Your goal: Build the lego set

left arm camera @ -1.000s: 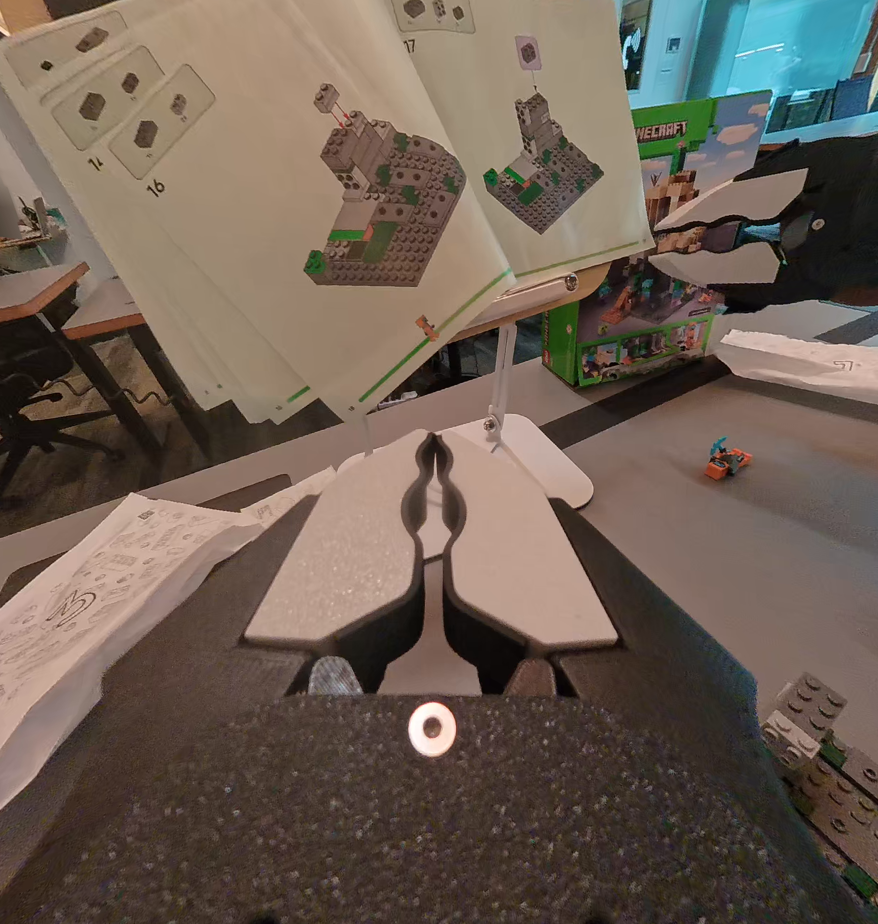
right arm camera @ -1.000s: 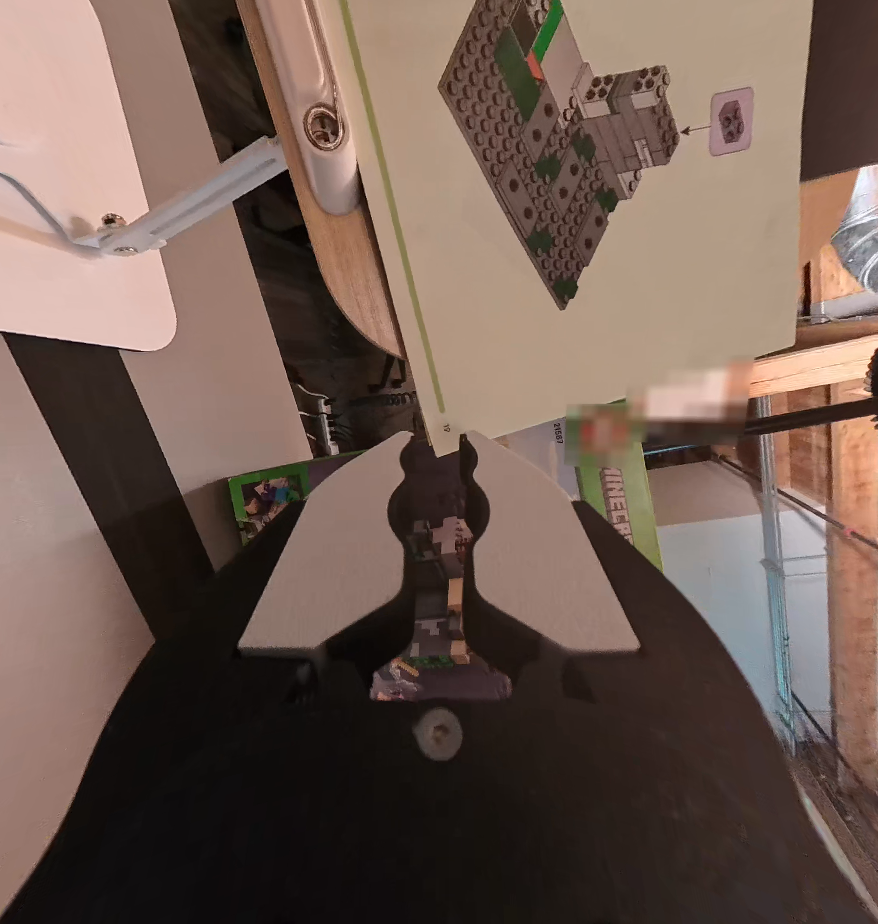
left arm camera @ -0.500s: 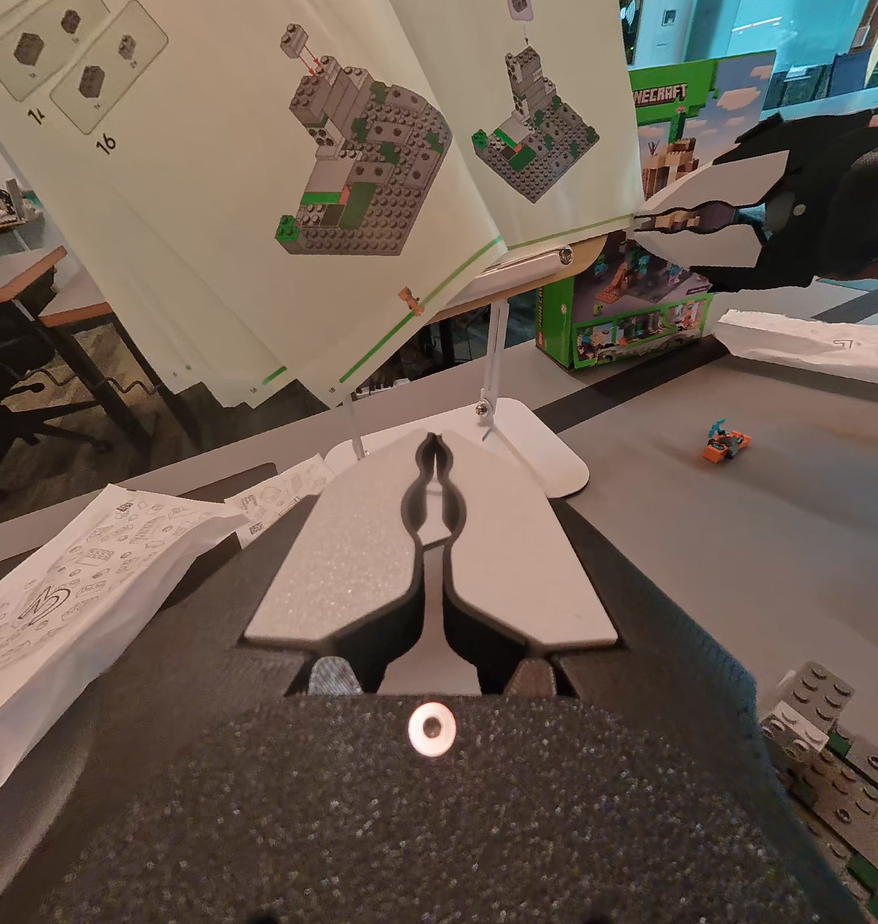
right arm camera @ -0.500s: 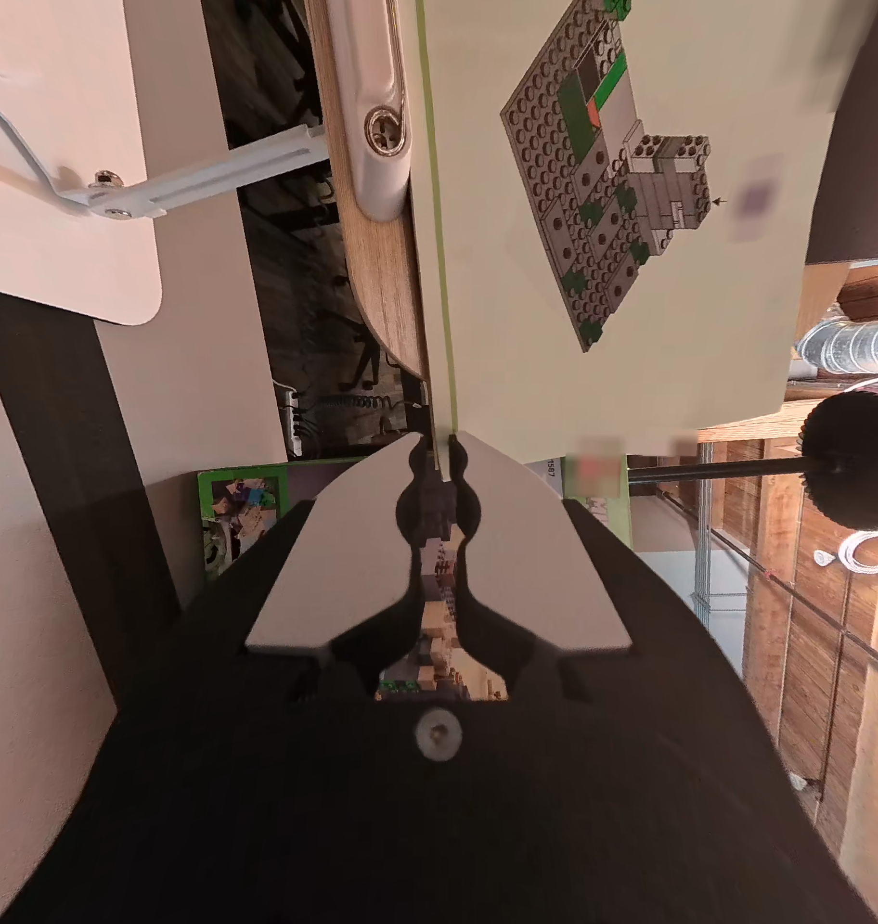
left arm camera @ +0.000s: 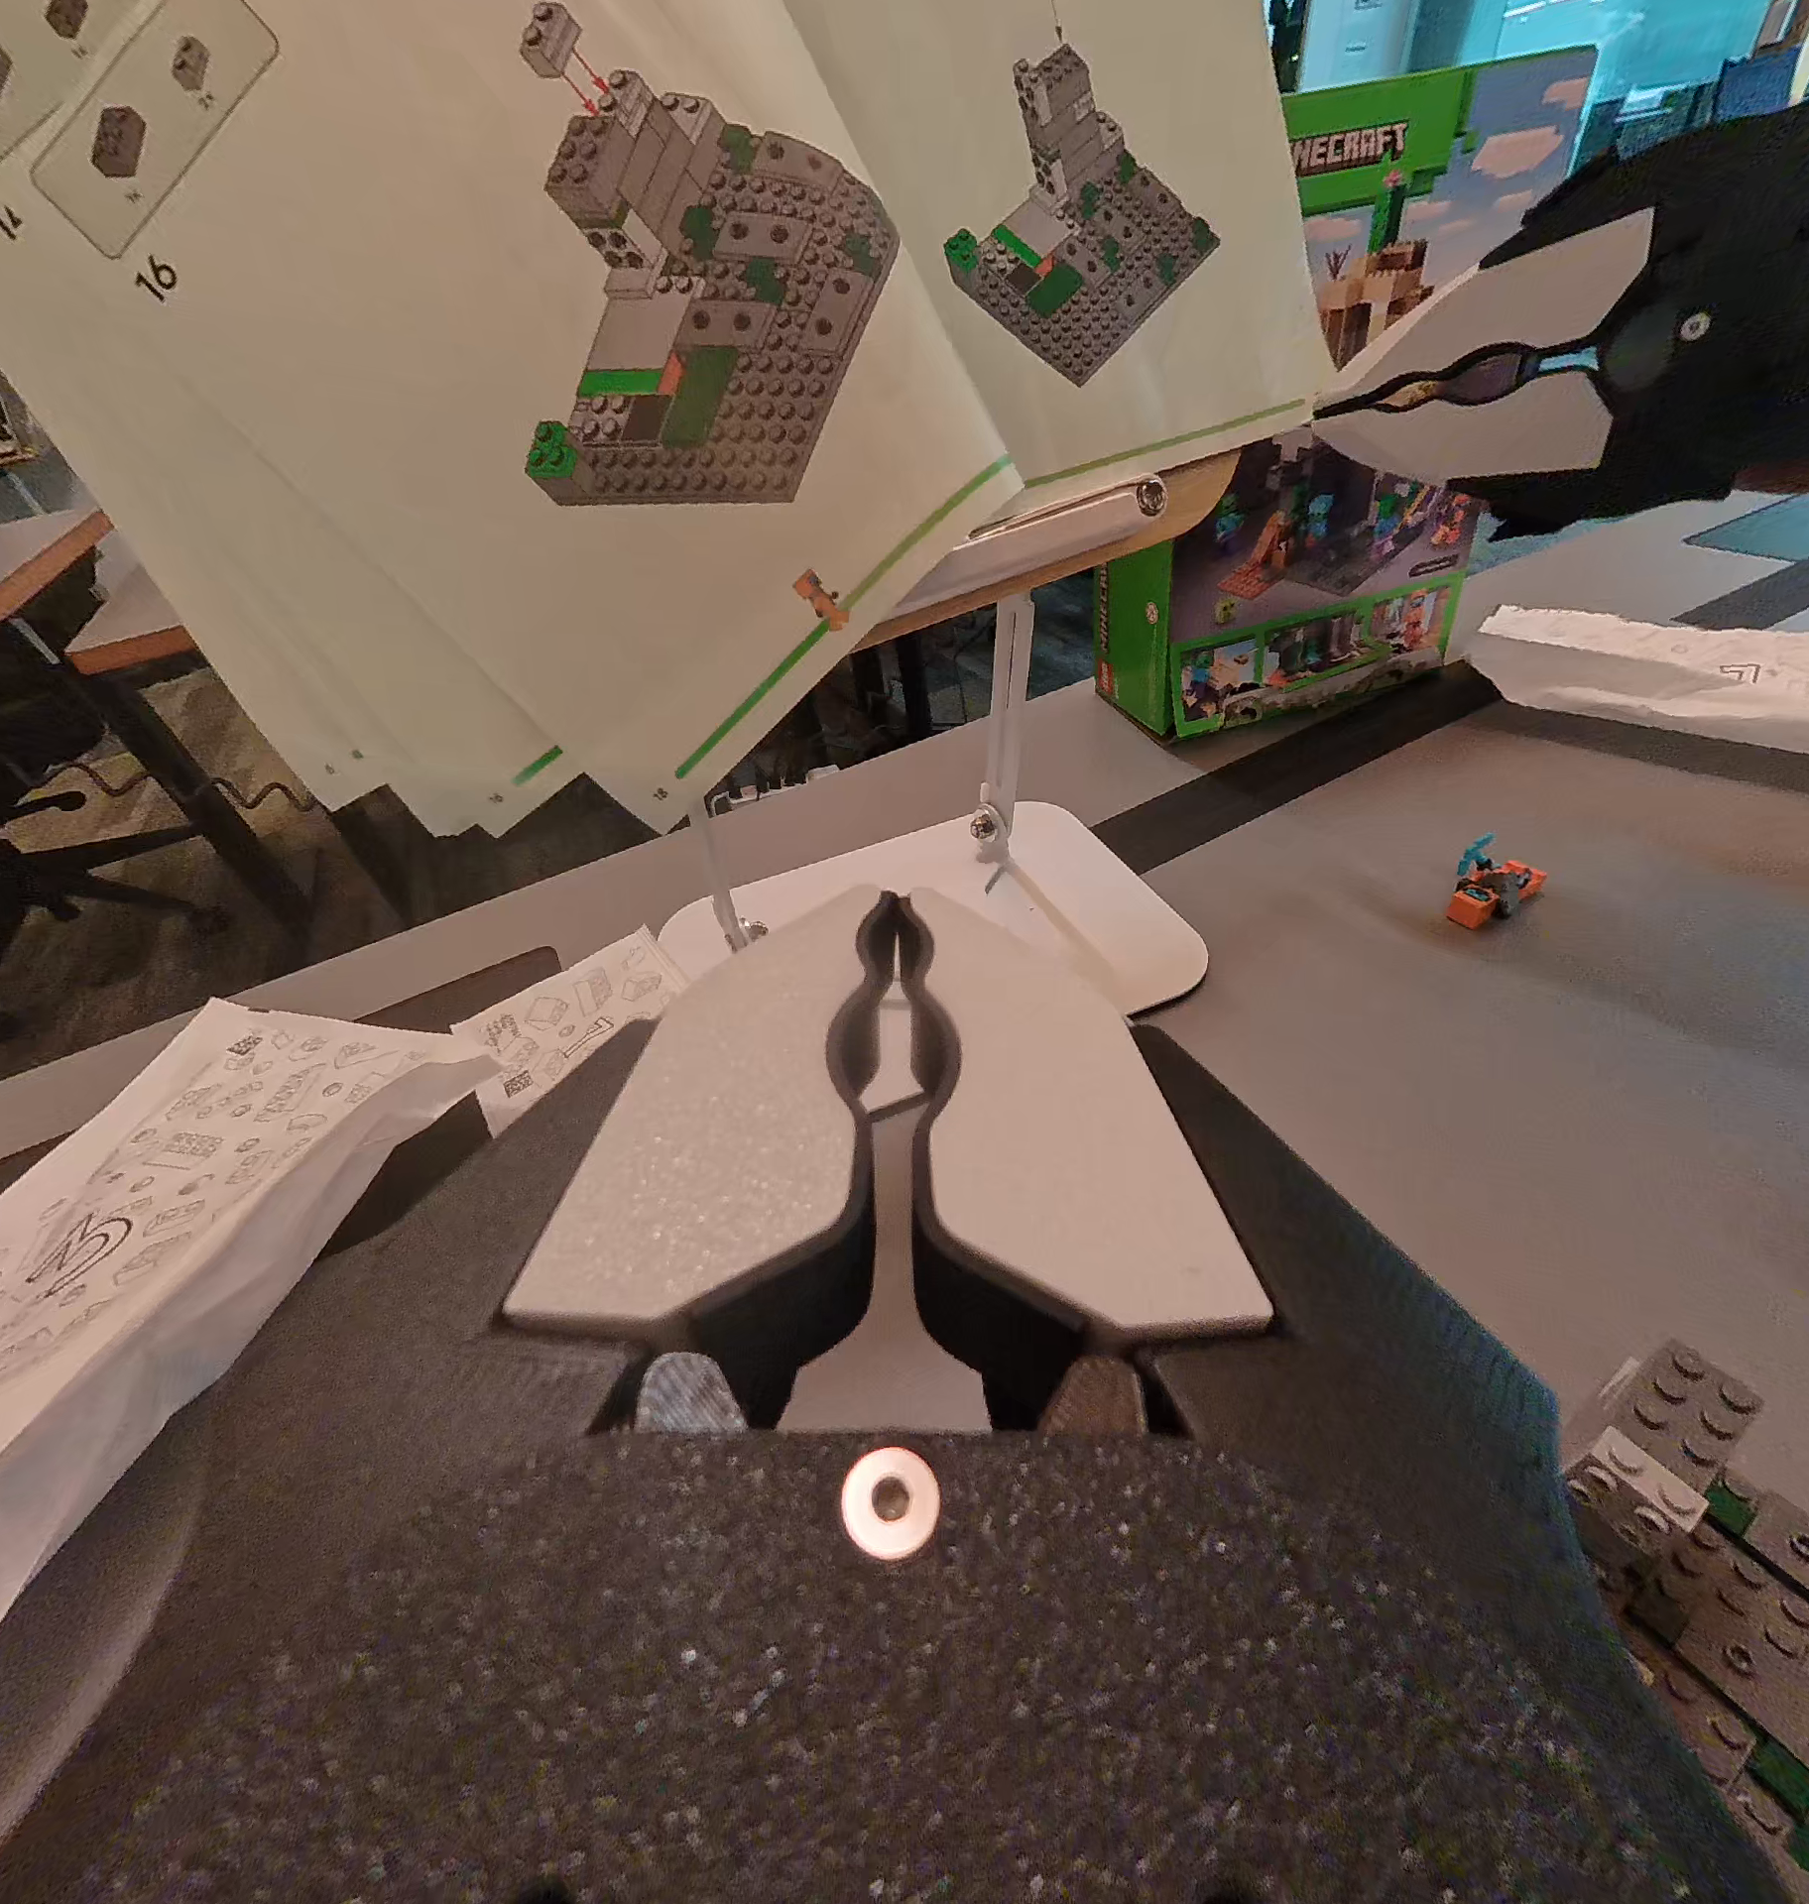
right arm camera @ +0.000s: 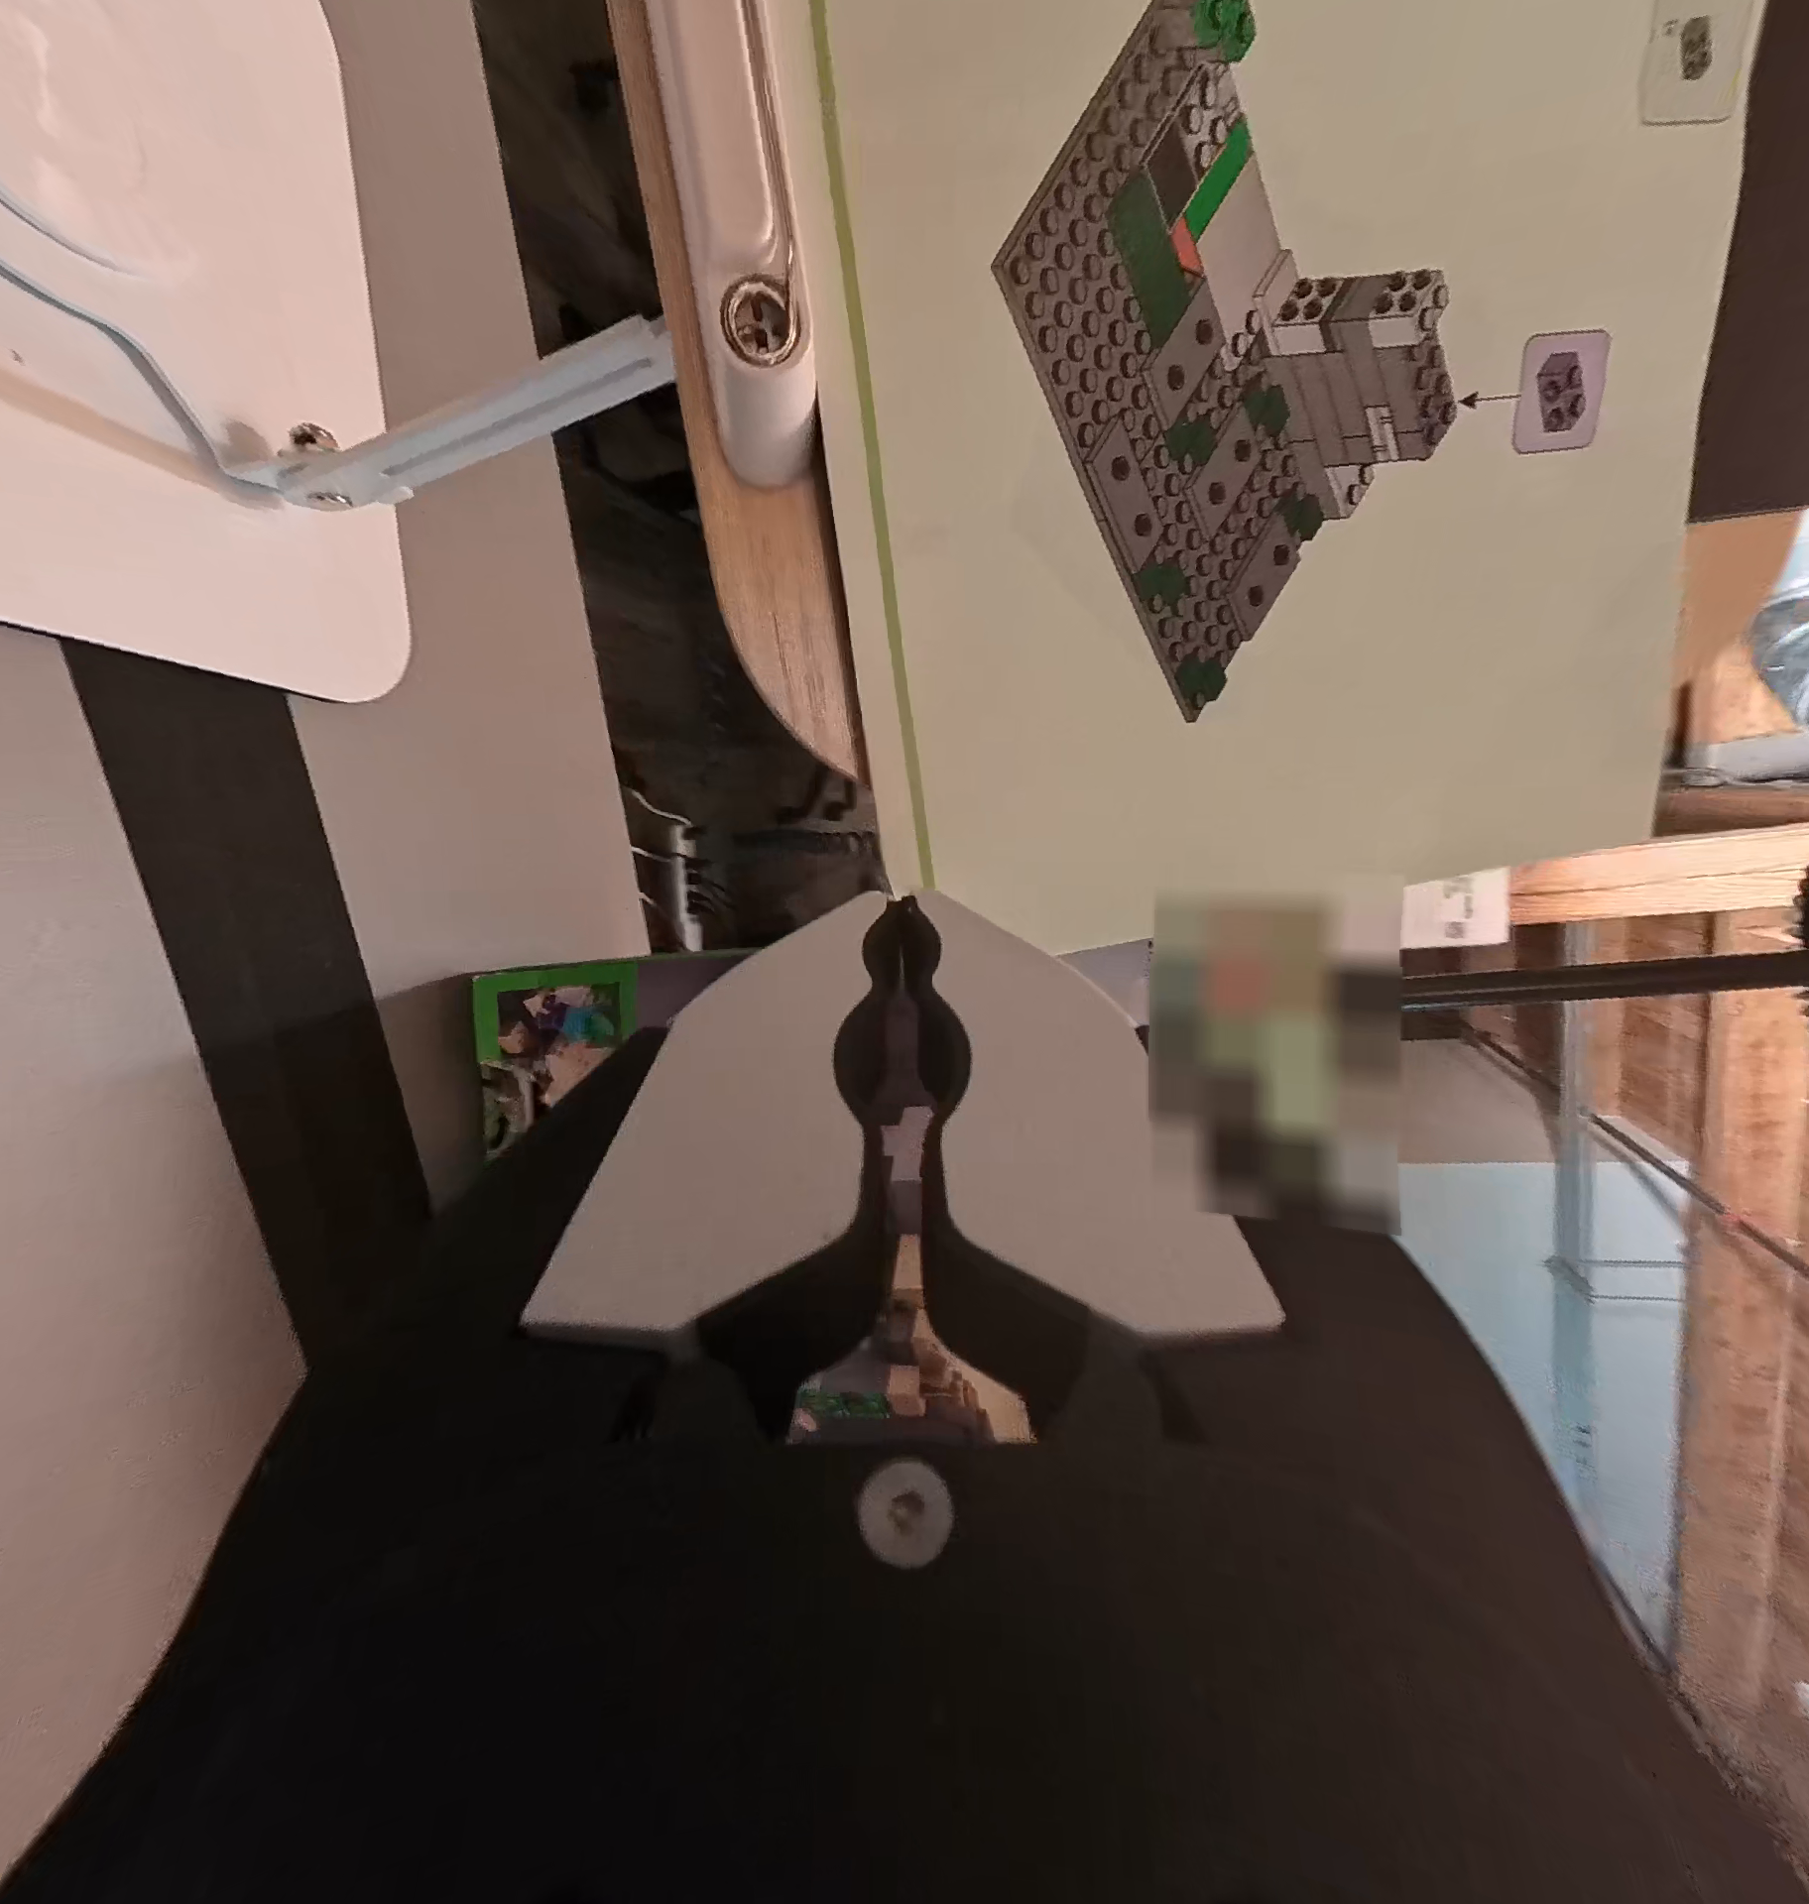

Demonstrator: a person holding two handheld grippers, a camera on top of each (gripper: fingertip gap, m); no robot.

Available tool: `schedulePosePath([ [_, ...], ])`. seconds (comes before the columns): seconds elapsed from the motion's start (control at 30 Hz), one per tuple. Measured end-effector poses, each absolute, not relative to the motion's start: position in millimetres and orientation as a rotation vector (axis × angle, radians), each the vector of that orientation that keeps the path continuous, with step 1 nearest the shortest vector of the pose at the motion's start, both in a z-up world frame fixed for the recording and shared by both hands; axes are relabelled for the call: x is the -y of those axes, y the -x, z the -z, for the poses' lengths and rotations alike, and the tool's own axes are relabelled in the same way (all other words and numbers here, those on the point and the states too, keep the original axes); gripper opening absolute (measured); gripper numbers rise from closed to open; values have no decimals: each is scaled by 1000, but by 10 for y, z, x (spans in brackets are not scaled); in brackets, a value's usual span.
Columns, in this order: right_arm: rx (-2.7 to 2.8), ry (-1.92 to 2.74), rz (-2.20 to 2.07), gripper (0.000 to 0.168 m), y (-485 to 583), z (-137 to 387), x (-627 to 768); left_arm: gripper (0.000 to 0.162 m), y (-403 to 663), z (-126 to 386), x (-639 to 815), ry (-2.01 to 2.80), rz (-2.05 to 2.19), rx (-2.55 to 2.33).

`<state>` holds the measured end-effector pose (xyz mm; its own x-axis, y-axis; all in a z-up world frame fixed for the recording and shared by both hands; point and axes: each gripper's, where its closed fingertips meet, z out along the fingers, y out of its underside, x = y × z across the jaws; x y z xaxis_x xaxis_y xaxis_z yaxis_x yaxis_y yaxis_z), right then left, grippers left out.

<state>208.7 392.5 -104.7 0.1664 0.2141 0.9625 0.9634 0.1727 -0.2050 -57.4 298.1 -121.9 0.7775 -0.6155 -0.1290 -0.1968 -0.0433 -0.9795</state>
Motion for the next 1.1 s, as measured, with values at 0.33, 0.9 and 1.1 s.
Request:
schedulePosePath([
  [0.33,1355,1519,434,0,-2044,987,-3771,0,454,1219,-2924,1603,389,-711],
  [0.9,1394,1353,757,19,-2127,1065,-3986,0,320,1259,-2870,1604,403,-758],
  [1.1,1409,1327,781,8,-2140,1053,-4022,0,314,1293,-2882,1612,402,-761],
])
